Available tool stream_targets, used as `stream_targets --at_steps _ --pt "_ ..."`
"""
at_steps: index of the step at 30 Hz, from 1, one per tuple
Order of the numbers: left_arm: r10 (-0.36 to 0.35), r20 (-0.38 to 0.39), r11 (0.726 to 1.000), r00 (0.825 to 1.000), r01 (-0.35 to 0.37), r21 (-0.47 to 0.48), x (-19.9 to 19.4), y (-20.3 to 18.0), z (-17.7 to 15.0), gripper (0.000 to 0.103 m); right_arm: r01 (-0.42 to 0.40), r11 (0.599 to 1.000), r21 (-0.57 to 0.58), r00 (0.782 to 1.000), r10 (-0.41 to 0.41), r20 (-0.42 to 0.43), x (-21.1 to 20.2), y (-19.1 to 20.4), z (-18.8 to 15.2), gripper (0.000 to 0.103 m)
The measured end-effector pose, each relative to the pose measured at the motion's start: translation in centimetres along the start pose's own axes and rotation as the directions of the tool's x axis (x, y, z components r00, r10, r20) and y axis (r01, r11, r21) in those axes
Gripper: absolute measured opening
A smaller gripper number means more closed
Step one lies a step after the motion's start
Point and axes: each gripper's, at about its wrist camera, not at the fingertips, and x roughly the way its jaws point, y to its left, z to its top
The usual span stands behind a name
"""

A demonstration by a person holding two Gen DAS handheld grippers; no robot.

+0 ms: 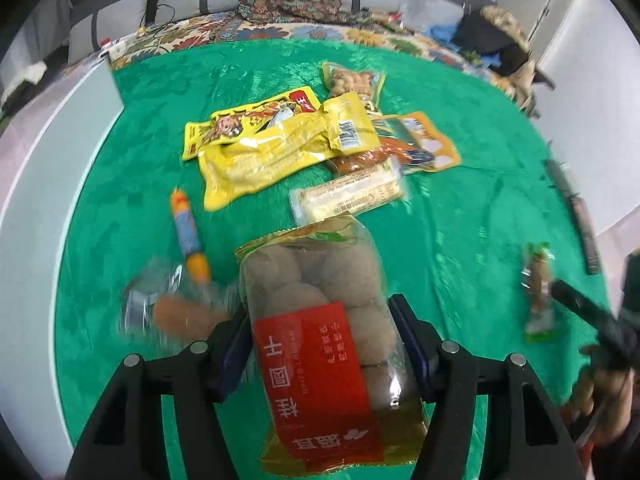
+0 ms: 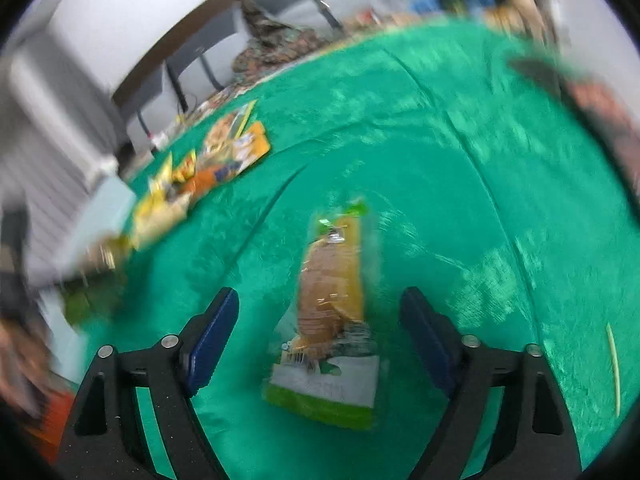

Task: Organize snacks
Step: 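Carry both snacks into the white box and open both grippers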

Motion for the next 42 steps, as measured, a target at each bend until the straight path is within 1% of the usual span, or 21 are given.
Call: stream_targets --at_steps 1,2,4,5,6,7,8,9,10,12,14,16,19,21,24,26,28,33,36,39,42 --pt "-0.021 0.01 1.0 1.0 0.021 -0.013 -0.6 0.3 -0.8 0.064 0.014 0.999 0.047 0.999 -0.012 -0.044 -0.1 -0.5 0.6 0.083" --pt "-0.03 0.017 0.999 0.999 0.03 -0.019 -1.0 0.6 -1.4 0.064 0.041 0.998 0.051 0.996 -0.037 -0.076 0.0 -0.3 0.9 0.085" --pt "-0.046 0.034 0.998 0.998 0.047 -0.03 -2.0 0.8 -3.1 0.064 0.093 0.996 -0.011 0.983 -0.094 -0.157 1.0 1.5 1.1 0.084" --pt "-0.055 0.038 0.998 0.998 0.056 -0.037 -2.3 1.0 -3.4 0.064 0.13 0.99 -0.058 0.974 -0.139 -0.178 1.6 2.4 1.0 0.084" --pt "-0.074 0.044 0.996 0.996 0.076 -0.049 -2.9 1.5 -4.1 0.064 0.187 0.975 -0.117 0.962 -0.206 -0.18 2.2 3.6 0.7 0.084" --pt "-0.089 0.05 0.994 0.995 0.092 -0.059 -3.5 2.0 -4.8 0.064 0.242 0.956 -0.169 0.946 -0.271 -0.18 2.9 4.6 0.3 0.078" --pt "-0.097 0.056 0.993 0.994 0.101 -0.064 -4.0 2.3 -5.2 0.064 0.305 0.928 -0.214 0.924 -0.343 -0.167 3.4 5.4 0.0 0.063" --pt "-0.105 0.068 0.992 0.992 0.11 -0.069 -5.0 3.0 -5.8 0.064 0.35 0.905 -0.243 0.907 -0.392 -0.153 3.7 6.0 -0.1 0.064" --pt "-0.109 0.083 0.991 0.991 0.115 -0.07 -6.0 3.7 -6.2 0.064 0.362 0.901 -0.239 0.902 -0.403 -0.156 4.0 6.3 -0.2 0.062" --pt "-0.11 0.116 0.99 0.987 0.119 -0.073 -8.2 5.0 -6.8 0.064 0.365 0.906 -0.215 0.902 -0.401 -0.158 3.9 6.4 -0.3 0.059" --pt "-0.114 0.153 0.989 0.982 0.127 -0.081 -10.5 6.4 -7.2 0.064 0.316 0.936 -0.154 0.927 -0.339 -0.162 2.9 6.1 0.3 0.051" --pt "-0.118 0.193 0.984 0.974 0.14 -0.106 -12.7 8.3 -7.6 0.064 0.245 0.966 -0.079 0.948 -0.256 -0.188 2.1 6.0 0.7 0.051" --pt "-0.117 0.234 0.978 0.965 0.153 -0.141 -15.0 10.5 -8.1 0.064 0.184 0.982 -0.03 0.964 -0.187 -0.189 1.1 6.4 1.1 0.049" --pt "-0.115 0.258 0.974 0.959 0.16 -0.161 -16.2 11.9 -8.3 0.064 0.115 0.993 0.017 0.976 -0.11 -0.188 0.7 6.7 1.3 0.049" --pt "-0.093 0.29 0.968 0.953 0.155 -0.2 -18.1 14.3 -8.5 0.064 -0.004 0.996 0.085 0.983 0.019 -0.181 0.0 8.1 1.6 0.049" --pt "-0.051 0.314 0.964 0.948 0.129 -0.233 -19.4 16.6 -8.4 0.064 -0.091 0.989 0.115 0.979 0.111 -0.174 -0.2 9.9 2.0 0.049" --pt "-0.006 0.332 0.958 0.943 0.1 -0.267 -20.4 18.9 -8.5 0.064 -0.163 0.978 0.129 0.968 0.184 -0.173 -0.5 12.1 2.2 0.049" --pt "0.096 0.35 0.934 0.932 0.037 -0.355 -21.9 24.6 -8.9 0.064 -0.321 0.939 0.124 0.92 0.34 -0.195 0.3 20.0 2.9 0.049" --pt "0.166 0.325 0.914 0.931 -0.021 -0.406 -22.1 28.4 -9.3 0.064 -0.413 0.905 0.1 0.875 0.425 -0.231 1.4 26.5 2.9 0.049" --pt "0.209 0.293 0.897 0.933 -0.064 -0.437 -21.7 30.8 -9.7 0.064 -0.498 0.864 0.073 0.817 0.496 -0.293 3.7 34.7 2.0 0.049" --pt "0.259 0.257 0.881 0.931 -0.119 -0.457 -21.0 32.6 -10.2 0.066 -0.541 0.841 0.027 0.782 0.514 -0.351 6.1 41.2 1.1 0.049"
